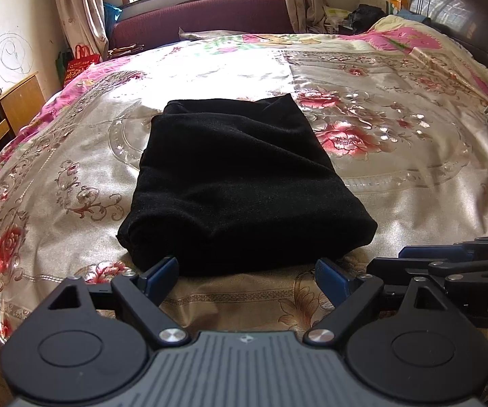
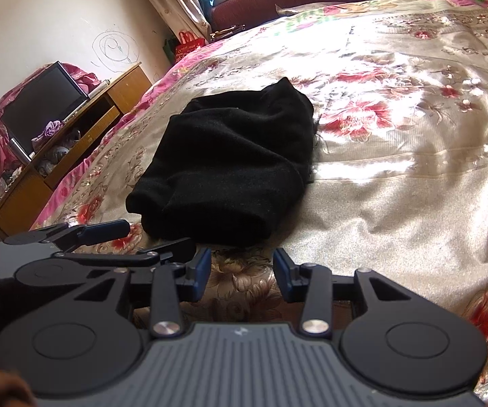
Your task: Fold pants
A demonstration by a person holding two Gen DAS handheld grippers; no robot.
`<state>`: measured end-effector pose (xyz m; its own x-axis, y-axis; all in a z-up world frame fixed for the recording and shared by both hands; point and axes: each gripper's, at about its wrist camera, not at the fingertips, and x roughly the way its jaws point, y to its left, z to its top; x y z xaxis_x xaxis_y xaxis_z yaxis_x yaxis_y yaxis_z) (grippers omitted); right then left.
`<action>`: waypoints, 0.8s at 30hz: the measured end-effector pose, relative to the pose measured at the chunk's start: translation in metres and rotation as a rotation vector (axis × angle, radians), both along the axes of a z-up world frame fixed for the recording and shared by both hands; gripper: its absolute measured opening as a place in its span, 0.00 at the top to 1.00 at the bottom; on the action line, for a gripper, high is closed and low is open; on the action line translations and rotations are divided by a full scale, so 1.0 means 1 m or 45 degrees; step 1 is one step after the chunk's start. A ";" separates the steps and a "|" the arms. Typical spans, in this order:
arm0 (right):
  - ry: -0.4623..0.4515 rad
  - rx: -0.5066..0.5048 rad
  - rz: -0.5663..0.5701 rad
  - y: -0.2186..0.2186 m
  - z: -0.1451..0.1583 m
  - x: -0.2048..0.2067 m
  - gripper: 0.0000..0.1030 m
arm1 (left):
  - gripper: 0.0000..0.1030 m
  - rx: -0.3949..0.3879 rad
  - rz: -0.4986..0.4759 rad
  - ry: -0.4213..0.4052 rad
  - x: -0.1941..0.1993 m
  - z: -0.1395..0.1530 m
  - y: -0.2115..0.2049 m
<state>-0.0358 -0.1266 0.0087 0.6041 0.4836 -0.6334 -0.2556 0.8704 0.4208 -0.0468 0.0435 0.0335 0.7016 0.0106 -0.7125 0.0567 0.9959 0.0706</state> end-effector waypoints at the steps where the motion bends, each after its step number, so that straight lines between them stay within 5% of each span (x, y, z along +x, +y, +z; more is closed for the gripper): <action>1: 0.006 -0.003 -0.001 0.000 -0.001 0.000 0.60 | 0.02 0.006 0.003 0.004 0.000 -0.001 0.000; 24: 0.018 -0.050 0.017 0.006 -0.011 -0.004 0.58 | 0.01 0.004 0.044 0.016 -0.007 -0.019 0.002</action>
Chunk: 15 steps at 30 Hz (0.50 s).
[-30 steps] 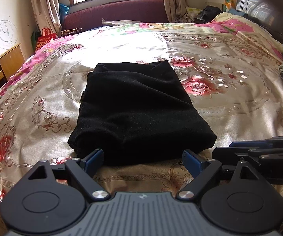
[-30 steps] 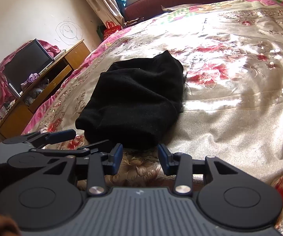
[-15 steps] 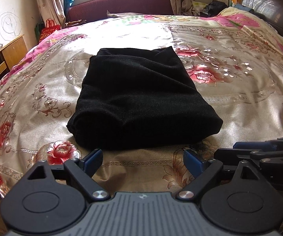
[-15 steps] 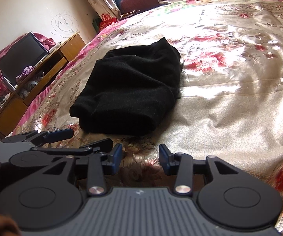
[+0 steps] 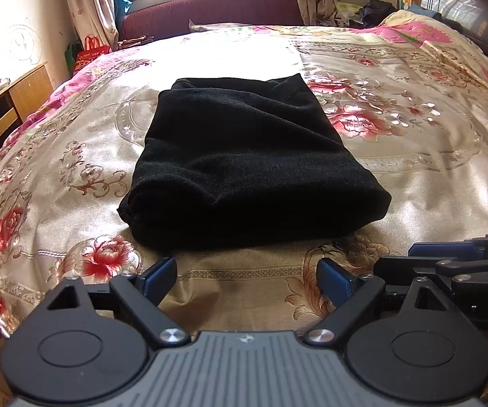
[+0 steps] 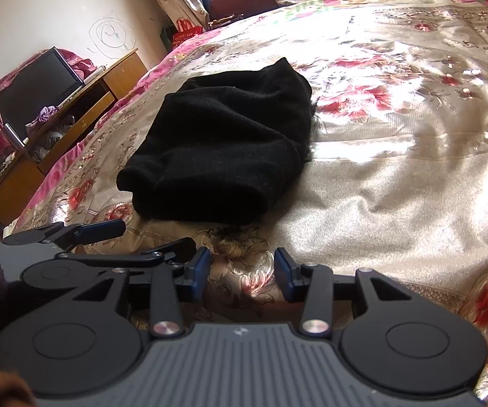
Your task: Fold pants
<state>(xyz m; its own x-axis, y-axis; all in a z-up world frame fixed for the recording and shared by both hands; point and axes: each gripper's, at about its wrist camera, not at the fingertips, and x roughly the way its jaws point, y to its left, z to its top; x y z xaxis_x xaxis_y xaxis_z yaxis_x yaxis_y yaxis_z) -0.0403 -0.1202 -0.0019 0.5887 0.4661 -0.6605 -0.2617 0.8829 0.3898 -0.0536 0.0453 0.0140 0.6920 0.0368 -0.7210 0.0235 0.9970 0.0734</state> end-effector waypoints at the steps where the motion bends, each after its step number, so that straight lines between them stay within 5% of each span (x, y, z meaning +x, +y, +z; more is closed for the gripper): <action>1: 0.000 0.000 0.000 0.000 0.000 0.000 0.58 | 0.01 0.000 0.000 -0.001 0.000 0.000 0.000; 15: 0.001 -0.005 0.004 -0.001 -0.002 0.000 0.58 | 0.01 0.014 0.003 -0.004 -0.001 -0.001 -0.001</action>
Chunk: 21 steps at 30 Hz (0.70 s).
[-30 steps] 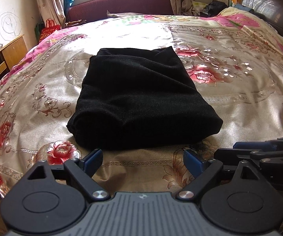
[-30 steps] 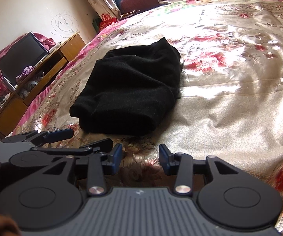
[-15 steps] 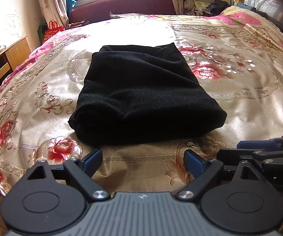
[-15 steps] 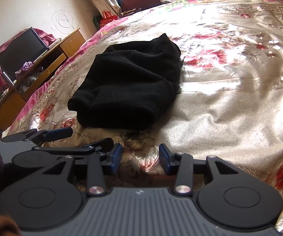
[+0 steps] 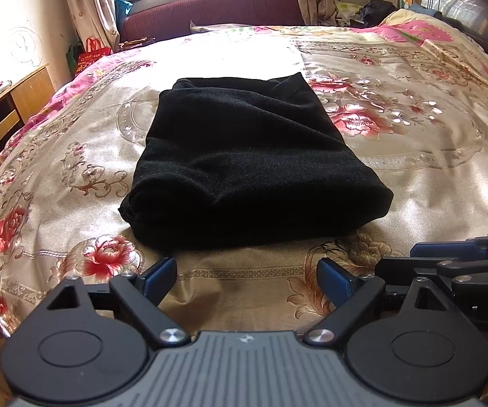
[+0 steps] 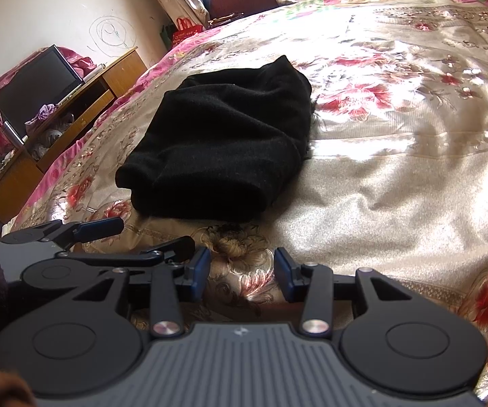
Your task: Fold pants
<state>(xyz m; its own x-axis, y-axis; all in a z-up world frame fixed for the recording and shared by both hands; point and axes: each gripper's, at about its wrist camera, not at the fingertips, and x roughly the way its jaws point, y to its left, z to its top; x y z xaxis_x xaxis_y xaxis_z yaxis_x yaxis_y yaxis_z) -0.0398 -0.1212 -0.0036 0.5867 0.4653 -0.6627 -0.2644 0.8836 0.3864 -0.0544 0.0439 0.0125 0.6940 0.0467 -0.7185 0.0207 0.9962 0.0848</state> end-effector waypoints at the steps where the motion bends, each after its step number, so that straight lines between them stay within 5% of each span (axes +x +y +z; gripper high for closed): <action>1: 0.000 0.000 -0.001 0.000 0.000 0.000 0.58 | 0.01 0.001 0.000 0.000 0.000 0.000 0.000; 21: 0.000 0.001 -0.001 0.001 0.000 0.000 0.58 | 0.01 0.011 0.003 -0.008 -0.001 0.000 0.000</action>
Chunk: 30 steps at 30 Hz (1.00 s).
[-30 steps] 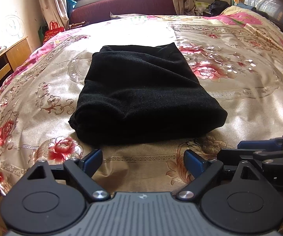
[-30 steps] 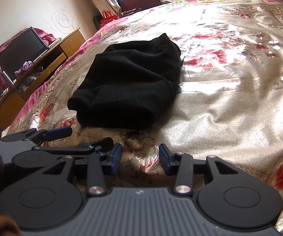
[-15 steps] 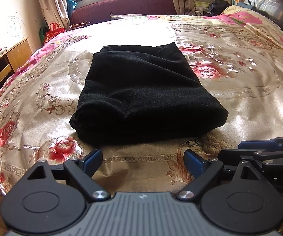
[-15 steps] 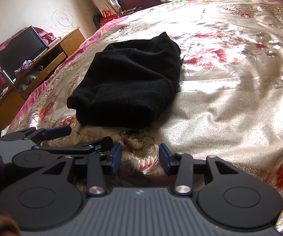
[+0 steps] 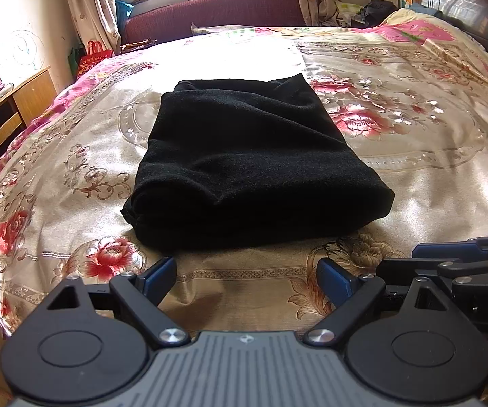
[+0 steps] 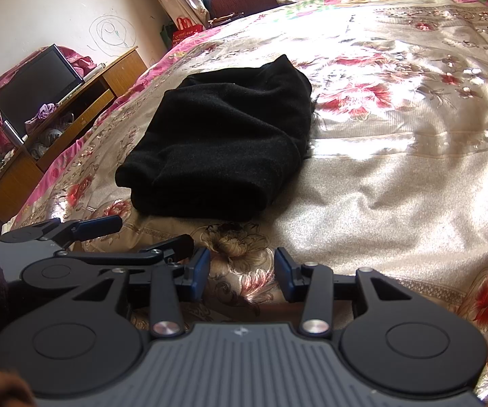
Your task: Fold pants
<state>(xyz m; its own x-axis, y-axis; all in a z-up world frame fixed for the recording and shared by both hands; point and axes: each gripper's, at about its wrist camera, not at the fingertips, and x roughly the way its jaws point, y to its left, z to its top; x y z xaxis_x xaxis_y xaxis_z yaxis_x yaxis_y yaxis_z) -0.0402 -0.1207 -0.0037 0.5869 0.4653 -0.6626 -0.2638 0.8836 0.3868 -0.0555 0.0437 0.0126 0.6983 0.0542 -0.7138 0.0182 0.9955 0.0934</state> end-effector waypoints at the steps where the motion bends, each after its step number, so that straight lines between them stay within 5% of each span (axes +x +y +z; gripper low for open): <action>1: 0.000 0.001 0.000 0.000 0.000 0.000 0.58 | 0.01 0.000 0.000 0.000 0.000 0.000 0.000; 30: -0.002 -0.005 0.004 0.000 -0.001 -0.001 0.57 | 0.01 0.018 0.012 -0.011 0.000 0.001 0.000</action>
